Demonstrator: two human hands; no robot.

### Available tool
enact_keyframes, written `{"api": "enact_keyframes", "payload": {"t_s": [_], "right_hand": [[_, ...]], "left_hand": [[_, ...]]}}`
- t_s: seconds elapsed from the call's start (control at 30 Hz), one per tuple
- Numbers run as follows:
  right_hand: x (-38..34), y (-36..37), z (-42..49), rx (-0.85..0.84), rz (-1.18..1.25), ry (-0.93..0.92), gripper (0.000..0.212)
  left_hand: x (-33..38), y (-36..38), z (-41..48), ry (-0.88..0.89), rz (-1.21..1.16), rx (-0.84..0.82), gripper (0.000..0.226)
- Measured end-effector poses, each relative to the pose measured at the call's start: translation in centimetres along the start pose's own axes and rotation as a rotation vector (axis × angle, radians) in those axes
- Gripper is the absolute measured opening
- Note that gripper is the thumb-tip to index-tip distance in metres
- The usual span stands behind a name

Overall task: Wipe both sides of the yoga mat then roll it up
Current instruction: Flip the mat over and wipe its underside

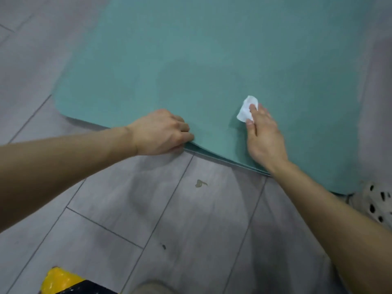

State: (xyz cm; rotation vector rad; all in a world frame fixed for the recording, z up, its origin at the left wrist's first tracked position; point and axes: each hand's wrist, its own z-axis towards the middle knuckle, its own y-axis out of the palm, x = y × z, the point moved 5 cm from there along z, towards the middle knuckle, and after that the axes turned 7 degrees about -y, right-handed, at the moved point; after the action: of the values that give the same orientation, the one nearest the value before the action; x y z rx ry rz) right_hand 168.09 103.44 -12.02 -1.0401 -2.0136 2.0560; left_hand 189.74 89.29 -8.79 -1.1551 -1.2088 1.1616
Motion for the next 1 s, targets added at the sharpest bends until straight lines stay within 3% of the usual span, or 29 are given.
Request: {"api": "enact_keyframes", "payload": {"t_s": [0.1, 0.2, 0.27, 0.33, 0.4, 0.5, 0.67, 0.77, 0.83, 0.9, 1.0], "right_hand": [[0.9, 2.9, 0.1, -0.099, -0.132, 0.024, 0.064], [-1.1, 4.7, -0.1, -0.053, -0.184, 0.032, 0.068], [-4.9, 6.2, -0.4, -0.037, -0.196, -0.093, 0.069], [-10.2, 8.5, -1.4, -0.079, -0.175, -0.308, 0.07], [-13.4, 10.3, -2.9, -0.14, -0.179, -0.458, 0.071], [-10.1, 8.8, -1.9, -0.16, -0.191, -0.552, 0.068], [6.5, 0.3, 5.2, -0.056, -0.244, 0.035, 0.074], [5.4, 0.4, 6.1, -0.033, -0.192, 0.126, 0.083], [-0.7, 3.2, 5.8, -0.041, -0.201, -0.069, 0.083], [-7.4, 6.6, 4.7, -0.152, -0.203, -0.368, 0.078], [-9.8, 7.7, 4.6, -0.245, -0.186, -0.583, 0.07]], "left_hand": [[0.7, 0.5, 0.7, -0.008, -0.078, -0.064, 0.032], [-2.7, 0.6, 0.0, -0.274, -0.093, -0.001, 0.042], [-6.1, 0.7, -0.8, -0.533, -0.059, -0.016, 0.047], [-8.7, 0.7, -0.9, -0.686, -0.031, -0.132, 0.055], [-9.8, 0.3, -0.1, -0.724, -0.065, -0.253, 0.06], [-9.8, -0.1, 1.0, -0.755, -0.125, -0.385, 0.065], [-9.4, -0.3, 1.2, -0.73, -0.044, -0.501, 0.082], [-8.5, -0.9, 1.9, -0.733, 0.055, -0.57, 0.084], [-7.9, -1.3, 3.1, -0.712, 0.105, -0.588, 0.083], [-7.7, -1.1, 3.7, -0.697, 0.12, -0.623, 0.09], [-7.9, -0.4, 2.2, -0.735, 0.058, -0.669, 0.112]]}}
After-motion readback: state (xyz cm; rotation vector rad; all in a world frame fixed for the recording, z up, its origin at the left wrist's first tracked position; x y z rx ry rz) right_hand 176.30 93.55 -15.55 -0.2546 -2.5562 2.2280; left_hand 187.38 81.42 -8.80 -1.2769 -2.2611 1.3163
